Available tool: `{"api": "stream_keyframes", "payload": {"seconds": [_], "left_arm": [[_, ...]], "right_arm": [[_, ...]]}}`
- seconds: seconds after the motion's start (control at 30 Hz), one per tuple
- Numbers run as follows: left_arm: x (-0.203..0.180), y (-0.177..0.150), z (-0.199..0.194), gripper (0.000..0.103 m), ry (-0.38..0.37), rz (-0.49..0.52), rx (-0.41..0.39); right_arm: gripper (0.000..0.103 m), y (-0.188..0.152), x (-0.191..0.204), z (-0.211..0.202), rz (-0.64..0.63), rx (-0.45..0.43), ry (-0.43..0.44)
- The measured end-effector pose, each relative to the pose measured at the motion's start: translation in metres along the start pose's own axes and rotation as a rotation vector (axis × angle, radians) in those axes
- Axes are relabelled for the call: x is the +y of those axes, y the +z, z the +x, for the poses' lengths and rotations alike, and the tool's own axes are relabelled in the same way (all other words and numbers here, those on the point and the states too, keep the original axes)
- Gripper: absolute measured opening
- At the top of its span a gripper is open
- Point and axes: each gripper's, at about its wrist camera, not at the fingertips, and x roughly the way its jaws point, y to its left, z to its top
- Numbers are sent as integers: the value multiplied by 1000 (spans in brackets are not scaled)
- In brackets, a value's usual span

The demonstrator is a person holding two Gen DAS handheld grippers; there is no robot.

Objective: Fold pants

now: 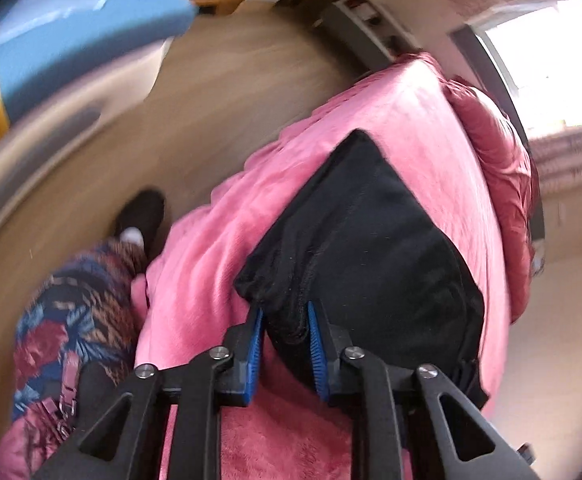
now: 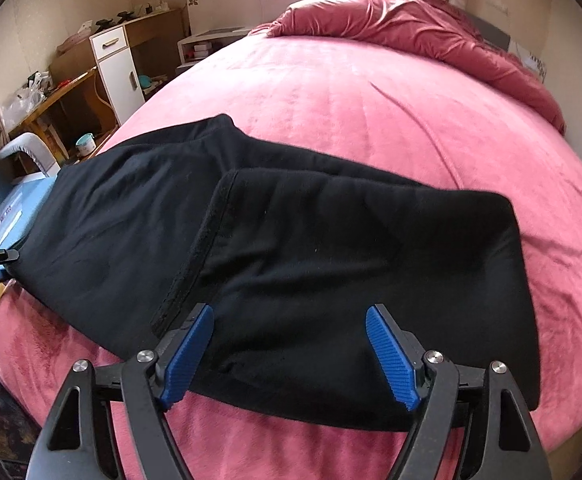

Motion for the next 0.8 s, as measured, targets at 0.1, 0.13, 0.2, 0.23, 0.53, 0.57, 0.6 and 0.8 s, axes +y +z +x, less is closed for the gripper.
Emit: {"api": "stream_keyframes", "payload": {"seconds": [0.1,0.13,0.2,0.23,0.53,0.57,0.6,0.8], "left_arm": [[-21,-2,-11,17,-13,91,-57],[-32,-3,-15,17,-28,140,-81],[-60,-10,-24,16,-69,275,-123],[-74,-15,-25,16,-98,345,-133],[-166,-76,-5,16,-272,753,-59],[-170,-82,-1,16,-277,782,-47],[-172,-87,2,16,-280,803,-35],[-177,-99,12,16,-276,861,5]], "right_arm": [[79,-1,-4,0,32,9,24],[79,-1,-7,0,45,11,38],[79,1,-12,0,76,18,84],[79,2,-14,0,92,21,115],[79,38,-9,9,282,93,754],[79,43,-6,11,284,101,792],[79,50,-1,13,279,111,839],[81,87,41,35,189,176,926]]}}
